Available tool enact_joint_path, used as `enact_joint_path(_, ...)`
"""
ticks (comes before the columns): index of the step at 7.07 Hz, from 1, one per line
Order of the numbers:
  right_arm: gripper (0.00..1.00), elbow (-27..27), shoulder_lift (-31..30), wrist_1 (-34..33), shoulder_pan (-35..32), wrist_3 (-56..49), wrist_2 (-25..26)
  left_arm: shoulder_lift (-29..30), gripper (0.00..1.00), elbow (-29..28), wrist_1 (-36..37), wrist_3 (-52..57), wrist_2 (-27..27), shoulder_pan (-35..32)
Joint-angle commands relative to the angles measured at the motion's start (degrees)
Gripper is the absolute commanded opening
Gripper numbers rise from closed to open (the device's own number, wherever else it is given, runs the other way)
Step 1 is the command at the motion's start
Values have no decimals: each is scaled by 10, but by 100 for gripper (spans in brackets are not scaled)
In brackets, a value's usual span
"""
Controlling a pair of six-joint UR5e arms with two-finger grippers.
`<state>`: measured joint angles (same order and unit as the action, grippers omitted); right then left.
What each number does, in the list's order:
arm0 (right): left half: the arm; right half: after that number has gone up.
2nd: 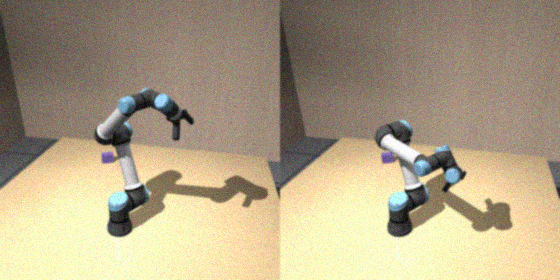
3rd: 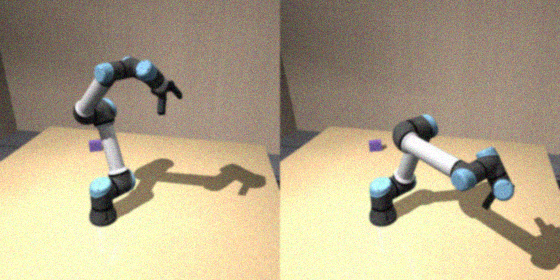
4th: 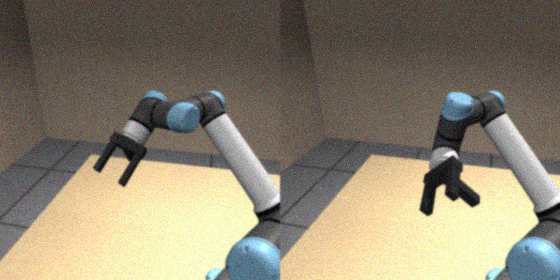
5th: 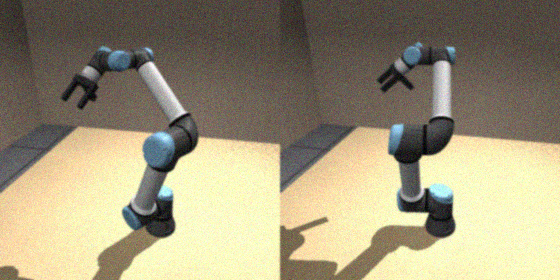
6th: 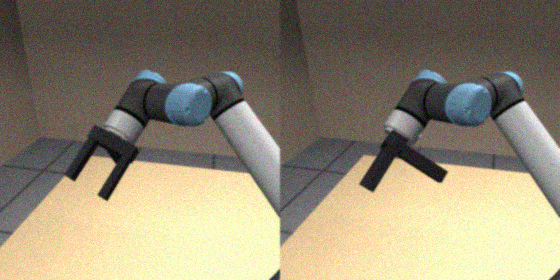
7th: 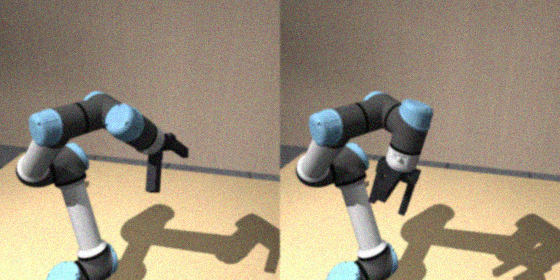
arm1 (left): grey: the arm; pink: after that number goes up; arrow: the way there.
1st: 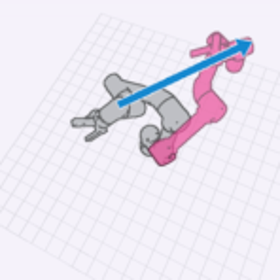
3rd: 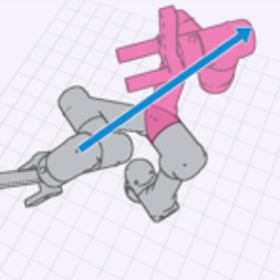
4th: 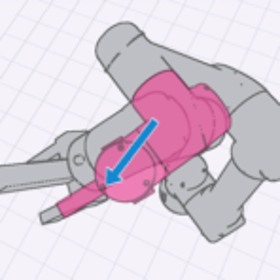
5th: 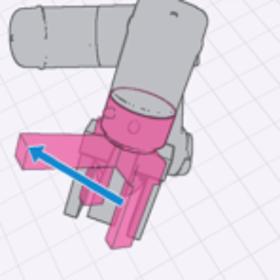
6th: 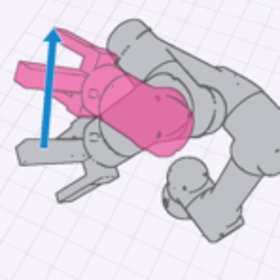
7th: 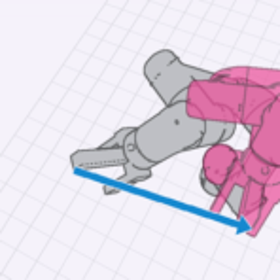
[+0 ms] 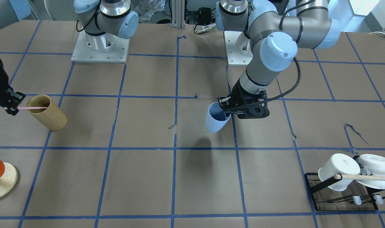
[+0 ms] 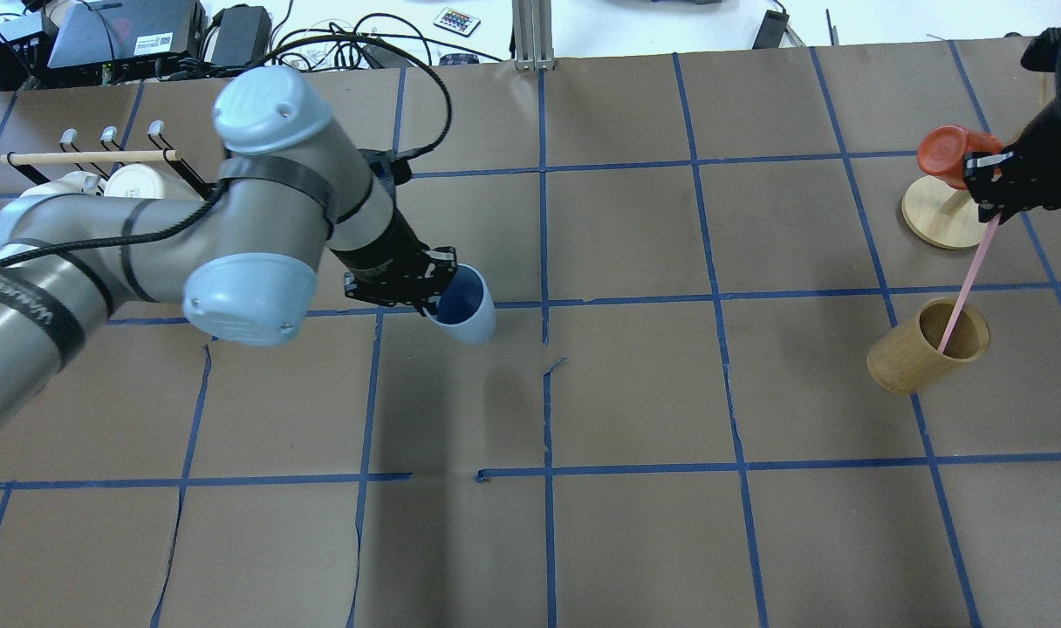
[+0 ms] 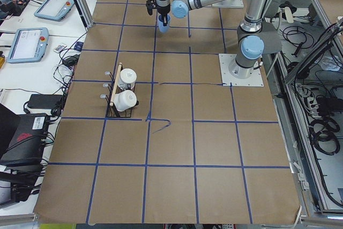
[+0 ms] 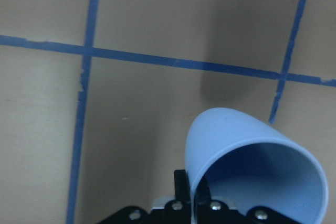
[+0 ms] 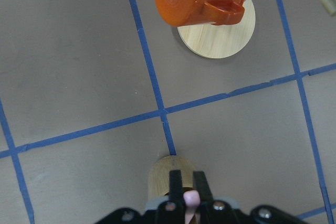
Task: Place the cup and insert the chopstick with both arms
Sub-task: 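Slide the blue cup to table center with left gripper while right lifts stick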
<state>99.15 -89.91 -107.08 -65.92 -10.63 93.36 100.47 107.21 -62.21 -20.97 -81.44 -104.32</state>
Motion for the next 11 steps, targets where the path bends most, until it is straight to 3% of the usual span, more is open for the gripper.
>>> enact_joint_path(1,0,-88,0,91,-2,0,0,25,0,28,79,-35,-35,-93)
enact_joint_path(3,0,-147,3,123,-9,-2,-5,25,0,32,109,-48,-39,-105)
enact_joint_path(5,0,-144,4,117,-32,20,-78,10,0,50,82,0,-55,-81)
enact_joint_path(9,0,-139,14,115,-74,76,-89,9,0,68,86,4,-45,-78)
enact_joint_path(10,0,-139,12,115,-76,78,-89,8,78,65,86,8,-45,-78)
enact_joint_path(11,0,-139,12,115,-90,83,-89,4,100,63,86,8,-46,-75)
